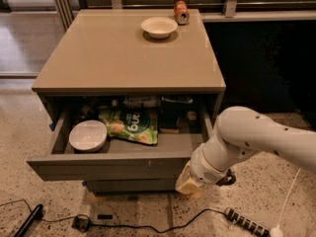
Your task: Close top drawer
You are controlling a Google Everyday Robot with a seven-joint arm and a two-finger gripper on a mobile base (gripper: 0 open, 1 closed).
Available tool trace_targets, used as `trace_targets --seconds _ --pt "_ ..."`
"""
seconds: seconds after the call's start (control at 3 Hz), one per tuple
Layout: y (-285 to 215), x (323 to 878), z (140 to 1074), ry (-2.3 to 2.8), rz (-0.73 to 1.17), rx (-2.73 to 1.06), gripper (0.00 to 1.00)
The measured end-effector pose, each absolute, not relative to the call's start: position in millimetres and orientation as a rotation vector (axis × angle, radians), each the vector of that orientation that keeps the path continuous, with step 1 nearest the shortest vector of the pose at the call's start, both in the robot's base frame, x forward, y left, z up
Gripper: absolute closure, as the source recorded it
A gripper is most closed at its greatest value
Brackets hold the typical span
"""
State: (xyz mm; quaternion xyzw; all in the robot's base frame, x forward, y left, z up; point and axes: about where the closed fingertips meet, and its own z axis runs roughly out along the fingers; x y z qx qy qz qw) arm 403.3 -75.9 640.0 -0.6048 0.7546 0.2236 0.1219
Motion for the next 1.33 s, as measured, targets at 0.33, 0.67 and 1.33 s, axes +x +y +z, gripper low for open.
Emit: trace_targets --seconds 0.33,0.67,1.33 --pt "-75.9 403.3 640.0 2.202 0.653 -1.765 1.00" --pt "-75.9 403.3 640.0 2.202 0.653 -1.765 0.85" --pt "-75.9 403.3 640.0 2.202 0.653 -1.765 0.38"
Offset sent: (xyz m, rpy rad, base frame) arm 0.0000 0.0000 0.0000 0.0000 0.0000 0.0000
